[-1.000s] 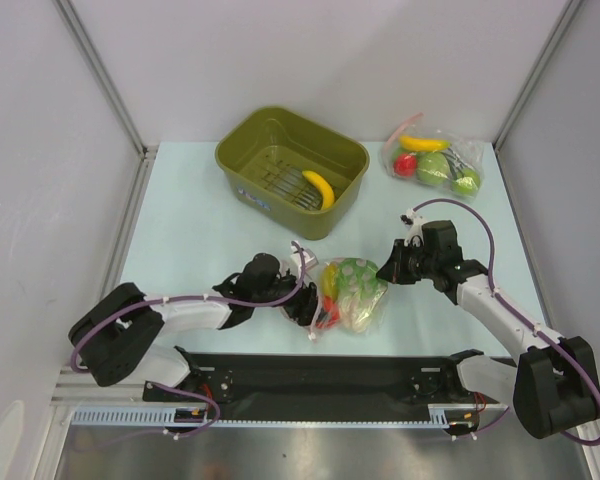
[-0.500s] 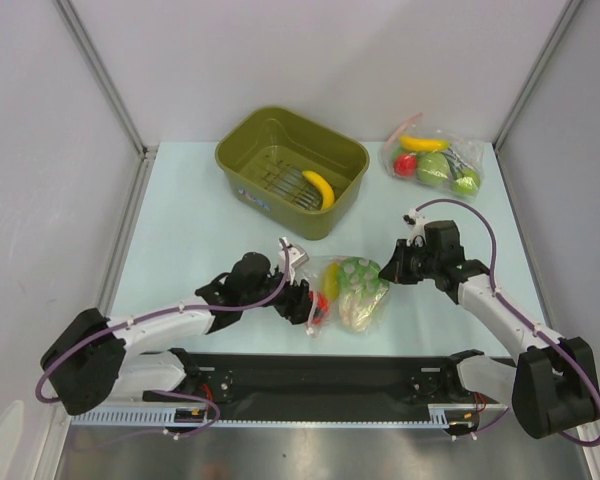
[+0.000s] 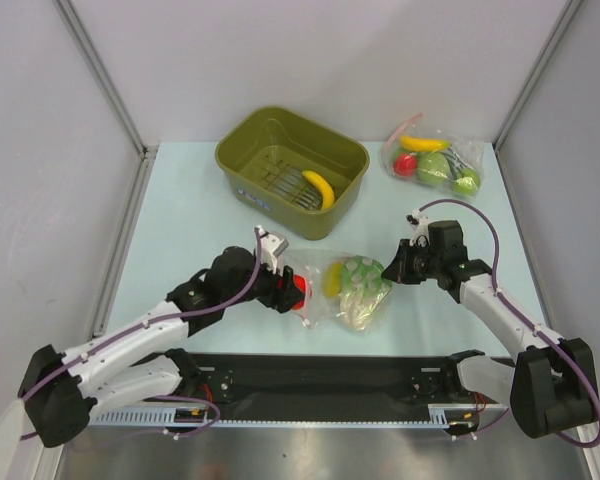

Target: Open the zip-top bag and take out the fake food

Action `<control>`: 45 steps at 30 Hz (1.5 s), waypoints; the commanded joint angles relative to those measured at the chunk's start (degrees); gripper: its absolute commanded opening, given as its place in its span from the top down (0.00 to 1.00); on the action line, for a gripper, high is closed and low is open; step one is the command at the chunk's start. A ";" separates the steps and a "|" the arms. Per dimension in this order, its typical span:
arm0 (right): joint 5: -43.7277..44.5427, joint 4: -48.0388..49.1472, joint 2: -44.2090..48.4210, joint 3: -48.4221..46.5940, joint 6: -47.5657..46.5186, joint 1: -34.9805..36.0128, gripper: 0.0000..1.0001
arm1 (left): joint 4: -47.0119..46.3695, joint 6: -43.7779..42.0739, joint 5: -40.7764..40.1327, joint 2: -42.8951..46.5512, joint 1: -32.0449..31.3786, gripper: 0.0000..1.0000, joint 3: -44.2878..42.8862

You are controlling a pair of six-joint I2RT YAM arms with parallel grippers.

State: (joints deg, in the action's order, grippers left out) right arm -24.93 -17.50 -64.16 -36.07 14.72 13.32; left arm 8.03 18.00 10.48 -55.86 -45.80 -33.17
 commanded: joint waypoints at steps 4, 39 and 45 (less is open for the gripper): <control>0.05 0.01 0.79 -1.72 -0.92 -0.66 1.00 | 6.99 -0.24 -4.59 5.49 2.38 1.00 -5.41; -1.79 0.36 2.37 -0.84 -0.66 -1.37 1.00 | 0.76 -4.38 -12.67 -35.09 13.11 1.00 -54.27; -1.62 -0.43 3.51 -1.01 -0.75 -1.46 1.00 | 2.25 -3.41 -15.84 -43.02 13.98 0.99 -59.99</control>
State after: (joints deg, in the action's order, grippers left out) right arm -26.06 -18.26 -62.48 -36.07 14.48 12.25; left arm 10.22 14.94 -2.31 -97.89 -32.75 -88.71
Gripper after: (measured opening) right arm 0.018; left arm 0.715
